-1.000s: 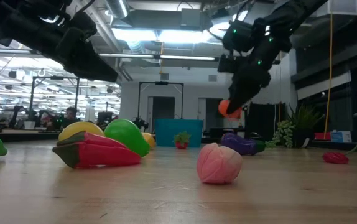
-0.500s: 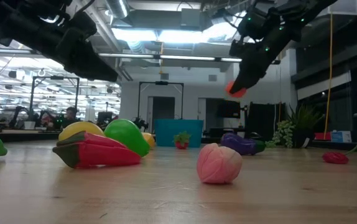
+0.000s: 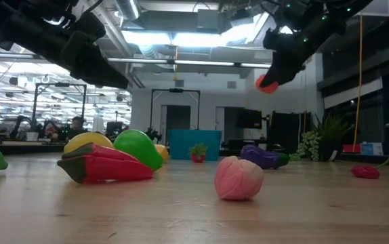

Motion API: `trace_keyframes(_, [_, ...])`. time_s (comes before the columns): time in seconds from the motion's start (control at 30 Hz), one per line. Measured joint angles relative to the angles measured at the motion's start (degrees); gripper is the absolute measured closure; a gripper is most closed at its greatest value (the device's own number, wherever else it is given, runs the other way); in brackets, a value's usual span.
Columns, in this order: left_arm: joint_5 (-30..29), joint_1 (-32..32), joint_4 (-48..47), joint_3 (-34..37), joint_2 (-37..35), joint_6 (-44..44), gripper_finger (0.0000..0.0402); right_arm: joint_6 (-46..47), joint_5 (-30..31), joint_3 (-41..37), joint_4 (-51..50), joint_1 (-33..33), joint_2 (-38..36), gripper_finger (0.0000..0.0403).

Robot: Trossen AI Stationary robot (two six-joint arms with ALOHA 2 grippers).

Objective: Pick and placing Produce into tupperware
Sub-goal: Put the tangerine into the blue bin

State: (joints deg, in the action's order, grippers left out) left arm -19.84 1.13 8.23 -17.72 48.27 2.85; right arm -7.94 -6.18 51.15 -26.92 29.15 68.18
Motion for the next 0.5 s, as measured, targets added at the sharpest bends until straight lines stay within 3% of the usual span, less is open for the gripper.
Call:
trace_keyframes(0.3, [0.0, 0.0, 0.0, 0.0, 0.0, 0.0, 0.0188, 2.6, -0.4, -0.2, -2.5, 0.0, -6.0, 0.0152])
trace_keyframes(0.5, [0.0, 0.0, 0.0, 0.0, 0.0, 0.0, 0.0188, 8.0, -2.3, -8.9, 3.8, -0.3, -10.0, 0.0152])
